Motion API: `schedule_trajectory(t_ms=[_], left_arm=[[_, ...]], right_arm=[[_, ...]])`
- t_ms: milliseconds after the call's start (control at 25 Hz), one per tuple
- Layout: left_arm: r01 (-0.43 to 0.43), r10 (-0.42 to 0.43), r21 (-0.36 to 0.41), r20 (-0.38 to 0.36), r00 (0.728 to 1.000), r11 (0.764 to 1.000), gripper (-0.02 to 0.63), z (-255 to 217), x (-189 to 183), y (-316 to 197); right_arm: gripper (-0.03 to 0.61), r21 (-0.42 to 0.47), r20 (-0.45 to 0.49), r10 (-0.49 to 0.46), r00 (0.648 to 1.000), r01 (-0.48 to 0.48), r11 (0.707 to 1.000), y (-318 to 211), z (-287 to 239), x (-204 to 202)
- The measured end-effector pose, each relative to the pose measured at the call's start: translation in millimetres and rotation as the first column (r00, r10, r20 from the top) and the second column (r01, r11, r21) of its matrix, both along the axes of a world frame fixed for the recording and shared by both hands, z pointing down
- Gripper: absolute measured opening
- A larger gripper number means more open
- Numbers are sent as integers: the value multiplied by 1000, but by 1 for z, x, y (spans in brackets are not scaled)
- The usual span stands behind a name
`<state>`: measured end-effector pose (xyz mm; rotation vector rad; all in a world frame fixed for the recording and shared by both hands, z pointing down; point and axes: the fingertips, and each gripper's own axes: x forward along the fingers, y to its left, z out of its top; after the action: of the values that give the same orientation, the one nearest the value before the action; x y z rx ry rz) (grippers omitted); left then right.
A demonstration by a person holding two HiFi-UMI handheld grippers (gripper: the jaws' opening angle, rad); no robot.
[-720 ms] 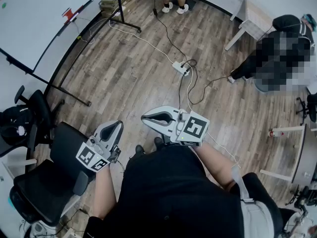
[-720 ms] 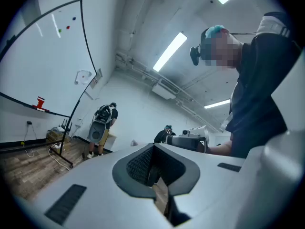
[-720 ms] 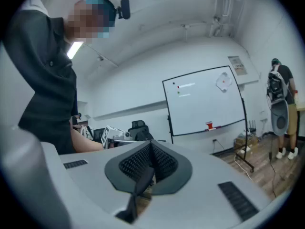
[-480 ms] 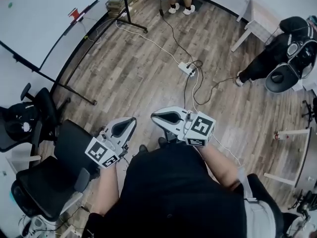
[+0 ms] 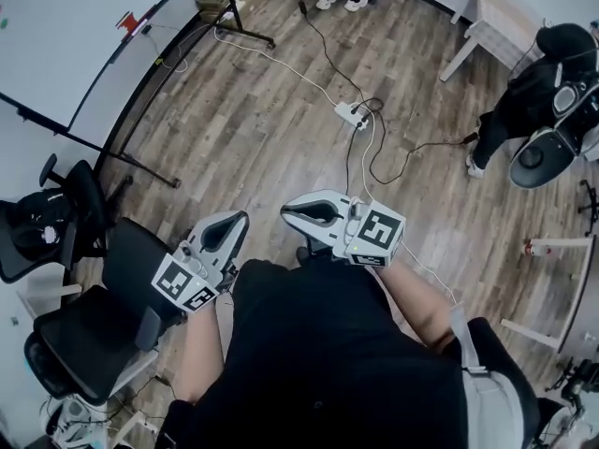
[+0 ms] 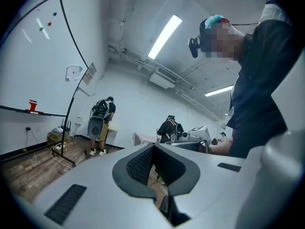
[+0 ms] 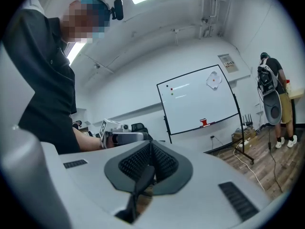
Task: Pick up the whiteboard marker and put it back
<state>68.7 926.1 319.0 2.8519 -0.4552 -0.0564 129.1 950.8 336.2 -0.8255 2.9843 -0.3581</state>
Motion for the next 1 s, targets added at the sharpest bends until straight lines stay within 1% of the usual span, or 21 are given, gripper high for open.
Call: schedule_trajectory(t_ms=[120,240,360,520,680,760,840,920,1000], left_arm=[[24,-23,-37,12,1000,999,12,14,-7,-2],[54,-52,-81,19,998,995,12,26,-20,-10],[72,-71,-84,19,997,994,12,32,-32,-35],[89,-89,-76,2,996,993,12,40,-57,-92],[146,-147,-114,-1,989,983,12,49,-88,-159],[150,-152,-111,-10,988,982,12,42,-103,-189],[149,-152,-98,-17,988,984,12,34,-121,-221],[157,-160,-90,-24,987,983,12,31,-144,-255],[171,-175,-98,-37,984,980,12,33,-168,-287]], right_arm=[[21,-26,-7,-13,1000,12,1000,-7,13,0],[21,-51,-5,-4,1000,4,999,-22,22,0],[21,-54,-11,7,1000,-7,998,-50,29,0],[20,-69,-36,18,999,-20,997,-108,39,-11],[20,-98,-62,-8,998,2,995,-176,42,-39],[21,-94,-76,-19,997,12,995,-211,36,-53],[21,-83,-87,-3,996,-4,997,-246,28,-61],[21,-83,-84,37,996,-44,996,-285,23,-68],[20,-81,-83,67,994,-73,994,-319,19,-74]])
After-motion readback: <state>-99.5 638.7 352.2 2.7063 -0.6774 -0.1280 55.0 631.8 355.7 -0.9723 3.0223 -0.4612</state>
